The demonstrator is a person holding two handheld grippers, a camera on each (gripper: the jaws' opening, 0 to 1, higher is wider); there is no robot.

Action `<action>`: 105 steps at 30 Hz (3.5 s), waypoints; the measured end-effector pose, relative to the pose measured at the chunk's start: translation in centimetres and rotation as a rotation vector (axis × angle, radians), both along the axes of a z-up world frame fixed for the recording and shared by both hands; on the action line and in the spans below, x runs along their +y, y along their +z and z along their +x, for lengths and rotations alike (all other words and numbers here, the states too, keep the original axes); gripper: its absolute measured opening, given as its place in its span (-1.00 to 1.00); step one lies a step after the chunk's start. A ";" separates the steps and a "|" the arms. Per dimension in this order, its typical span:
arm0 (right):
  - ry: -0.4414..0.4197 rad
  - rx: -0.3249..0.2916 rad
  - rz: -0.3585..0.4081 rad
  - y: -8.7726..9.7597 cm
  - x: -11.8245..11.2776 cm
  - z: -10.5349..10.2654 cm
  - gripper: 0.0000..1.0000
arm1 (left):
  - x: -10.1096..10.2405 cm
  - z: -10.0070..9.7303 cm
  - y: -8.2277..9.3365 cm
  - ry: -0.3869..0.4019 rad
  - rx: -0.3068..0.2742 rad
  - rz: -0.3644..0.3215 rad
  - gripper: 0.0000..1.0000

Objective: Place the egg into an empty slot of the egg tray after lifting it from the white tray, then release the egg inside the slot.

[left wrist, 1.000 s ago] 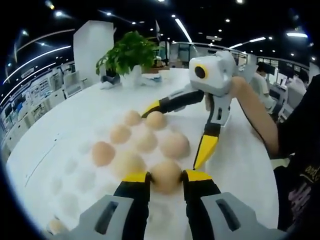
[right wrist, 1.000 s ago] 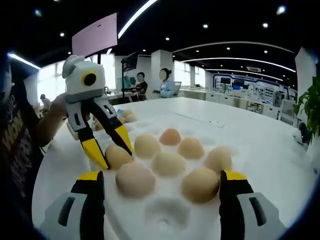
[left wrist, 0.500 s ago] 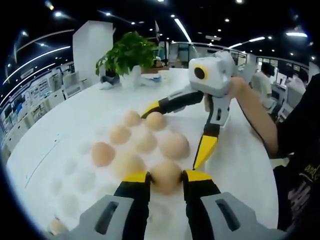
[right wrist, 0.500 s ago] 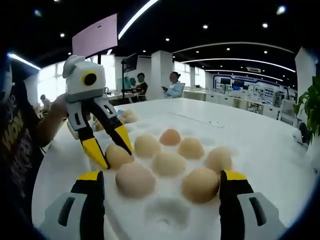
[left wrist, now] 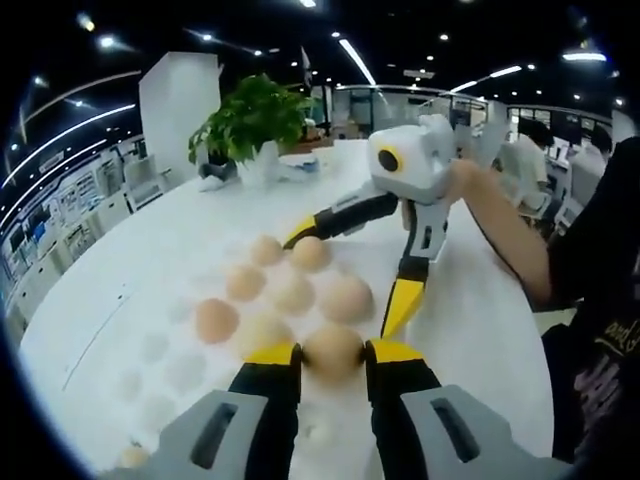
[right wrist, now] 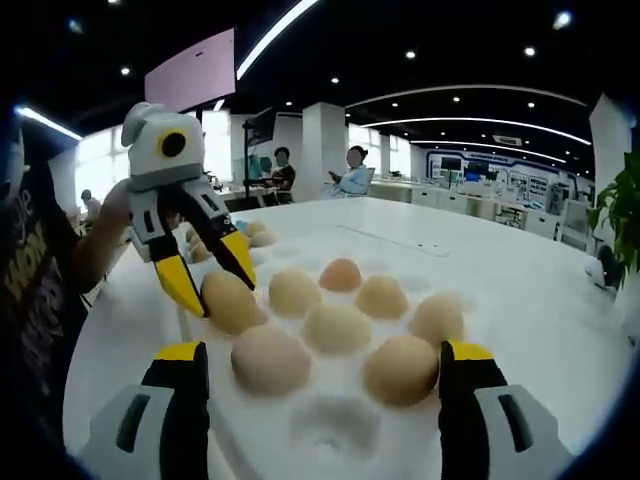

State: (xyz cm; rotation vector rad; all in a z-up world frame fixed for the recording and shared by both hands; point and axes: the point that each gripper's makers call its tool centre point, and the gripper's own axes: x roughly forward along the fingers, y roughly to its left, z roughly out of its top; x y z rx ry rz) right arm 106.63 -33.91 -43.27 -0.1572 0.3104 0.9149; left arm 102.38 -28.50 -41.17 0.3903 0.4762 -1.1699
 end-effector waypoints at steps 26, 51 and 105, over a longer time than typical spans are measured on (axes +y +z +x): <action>0.001 -0.006 0.007 -0.1 -0.3 0.3 1.00 | 4.2 1.1 1.4 0.065 -0.032 0.016 -0.53; 0.001 -0.010 0.011 0.0 -0.2 0.2 1.00 | 3.8 0.8 -3.0 0.004 0.082 0.137 -0.48; -0.001 -0.014 0.016 -0.1 -0.2 0.3 1.00 | 13.9 2.5 3.2 0.186 -0.014 0.072 -0.50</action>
